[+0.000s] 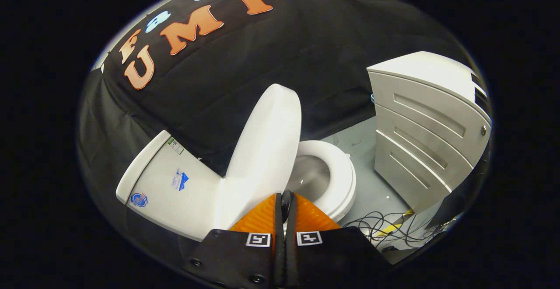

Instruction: Open the toilet lid.

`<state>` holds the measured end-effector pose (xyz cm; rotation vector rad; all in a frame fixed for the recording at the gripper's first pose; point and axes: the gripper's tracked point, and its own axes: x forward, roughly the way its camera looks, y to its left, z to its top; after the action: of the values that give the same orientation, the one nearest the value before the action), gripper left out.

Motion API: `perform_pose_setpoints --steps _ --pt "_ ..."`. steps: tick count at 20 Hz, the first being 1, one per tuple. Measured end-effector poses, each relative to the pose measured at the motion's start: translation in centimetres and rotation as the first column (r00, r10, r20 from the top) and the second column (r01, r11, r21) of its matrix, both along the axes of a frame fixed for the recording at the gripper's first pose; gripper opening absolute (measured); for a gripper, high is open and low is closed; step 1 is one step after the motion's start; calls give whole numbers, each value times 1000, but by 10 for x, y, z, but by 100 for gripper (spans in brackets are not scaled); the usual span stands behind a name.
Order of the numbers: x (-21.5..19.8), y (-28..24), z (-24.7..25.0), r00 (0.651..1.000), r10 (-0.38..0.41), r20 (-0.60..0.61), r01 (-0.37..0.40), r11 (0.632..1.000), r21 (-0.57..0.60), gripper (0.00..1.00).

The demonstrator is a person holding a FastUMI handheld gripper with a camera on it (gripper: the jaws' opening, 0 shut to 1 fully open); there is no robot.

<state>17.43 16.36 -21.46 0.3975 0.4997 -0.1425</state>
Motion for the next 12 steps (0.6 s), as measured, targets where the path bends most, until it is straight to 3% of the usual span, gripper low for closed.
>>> perform_pose_setpoints --steps 6,12 --pt "3 22 28 1000 -16 23 19 991 -132 8" --pt "4 56 55 999 25 46 -12 965 -262 8"
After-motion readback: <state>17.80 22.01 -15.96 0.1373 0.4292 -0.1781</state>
